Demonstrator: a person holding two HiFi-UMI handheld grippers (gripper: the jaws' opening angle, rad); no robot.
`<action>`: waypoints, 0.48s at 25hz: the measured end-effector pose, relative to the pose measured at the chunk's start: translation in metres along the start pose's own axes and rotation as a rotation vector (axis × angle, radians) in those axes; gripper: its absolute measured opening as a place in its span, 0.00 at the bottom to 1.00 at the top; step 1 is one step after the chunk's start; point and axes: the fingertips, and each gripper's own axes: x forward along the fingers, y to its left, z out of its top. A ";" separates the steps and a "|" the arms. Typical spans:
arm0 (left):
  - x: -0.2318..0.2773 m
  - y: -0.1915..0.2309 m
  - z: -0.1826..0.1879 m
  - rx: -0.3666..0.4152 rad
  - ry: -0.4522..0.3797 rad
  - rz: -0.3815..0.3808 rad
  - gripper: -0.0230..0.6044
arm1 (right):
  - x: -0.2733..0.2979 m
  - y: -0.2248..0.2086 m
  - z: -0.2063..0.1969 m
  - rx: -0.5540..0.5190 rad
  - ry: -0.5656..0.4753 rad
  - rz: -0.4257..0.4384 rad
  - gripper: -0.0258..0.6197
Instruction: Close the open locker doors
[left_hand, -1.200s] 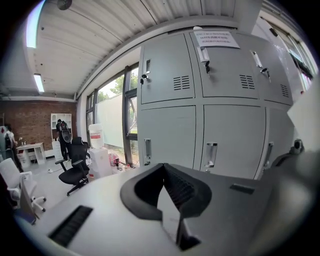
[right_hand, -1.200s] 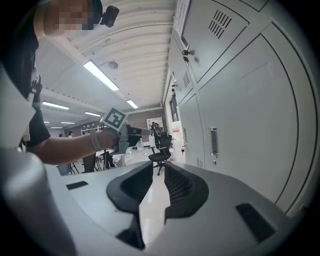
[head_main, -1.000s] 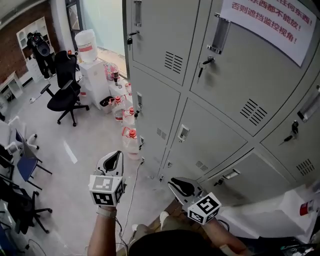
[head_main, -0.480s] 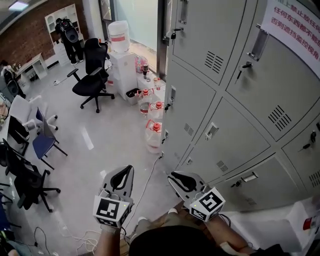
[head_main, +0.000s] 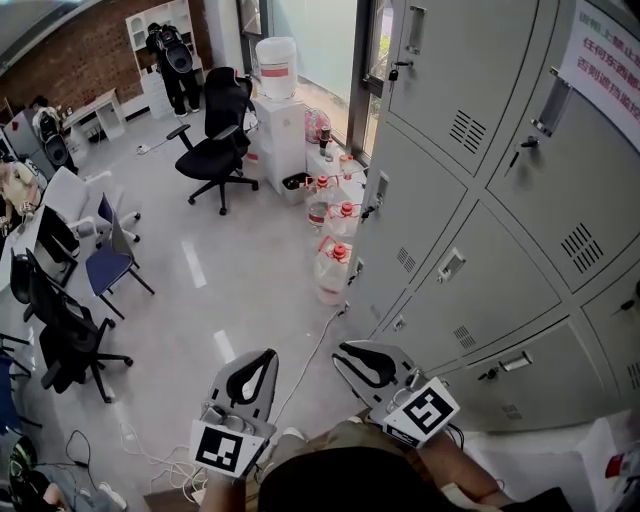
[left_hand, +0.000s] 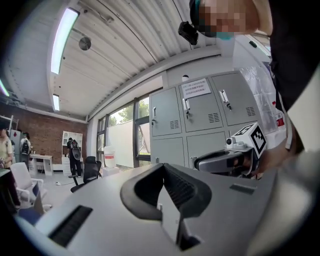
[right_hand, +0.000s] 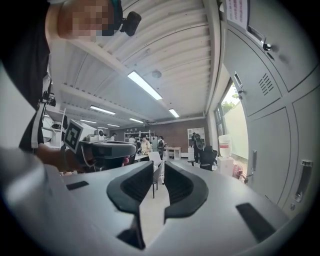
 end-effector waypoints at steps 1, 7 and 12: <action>-0.004 0.000 0.001 0.001 -0.007 0.007 0.05 | 0.002 0.004 0.005 -0.016 -0.012 0.015 0.16; -0.016 0.004 -0.001 -0.004 -0.023 0.022 0.05 | 0.006 0.014 0.017 -0.050 -0.041 0.048 0.16; -0.016 0.009 -0.007 -0.042 -0.020 0.027 0.05 | 0.009 0.011 0.018 -0.081 -0.047 0.048 0.16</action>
